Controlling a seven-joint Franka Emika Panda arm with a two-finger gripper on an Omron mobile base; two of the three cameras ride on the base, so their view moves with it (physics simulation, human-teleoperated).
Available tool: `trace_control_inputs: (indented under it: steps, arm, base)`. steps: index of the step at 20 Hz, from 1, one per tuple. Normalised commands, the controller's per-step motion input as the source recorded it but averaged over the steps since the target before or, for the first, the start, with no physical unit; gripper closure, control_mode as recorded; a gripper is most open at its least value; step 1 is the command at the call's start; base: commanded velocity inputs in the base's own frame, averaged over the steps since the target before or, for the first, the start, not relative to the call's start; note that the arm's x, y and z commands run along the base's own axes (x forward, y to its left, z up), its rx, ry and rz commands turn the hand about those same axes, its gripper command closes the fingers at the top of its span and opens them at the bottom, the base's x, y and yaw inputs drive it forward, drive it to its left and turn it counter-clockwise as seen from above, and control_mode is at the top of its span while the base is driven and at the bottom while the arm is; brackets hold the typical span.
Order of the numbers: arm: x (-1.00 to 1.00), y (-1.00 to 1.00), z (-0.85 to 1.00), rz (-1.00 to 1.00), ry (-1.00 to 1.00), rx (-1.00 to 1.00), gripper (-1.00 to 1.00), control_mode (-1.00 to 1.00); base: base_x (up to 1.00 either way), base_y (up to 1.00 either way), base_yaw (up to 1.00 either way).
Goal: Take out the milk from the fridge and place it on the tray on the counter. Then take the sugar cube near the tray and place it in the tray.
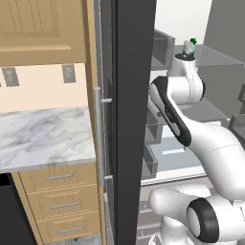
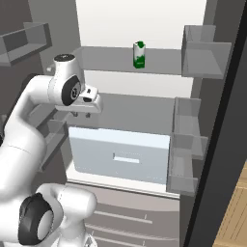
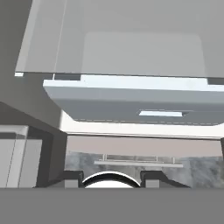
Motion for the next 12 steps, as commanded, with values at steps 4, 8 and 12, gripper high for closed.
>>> trace_control_inputs:
  steps: [4,8,12]
  arm:
    - [-0.20,0.00,-0.01,0.00,-0.04,0.00,-1.00,-1.00]
    - [-0.71,-0.04,-0.06,0.00,-0.01,0.00,-1.00,-1.00]
    - [-0.73,-0.25,0.10,0.00,-0.17,0.00,-1.00,-1.00]
  base:
    - [0.00,0.00,0.00]
    - [0.00,0.00,0.00]
    - [0.00,0.00,0.00]
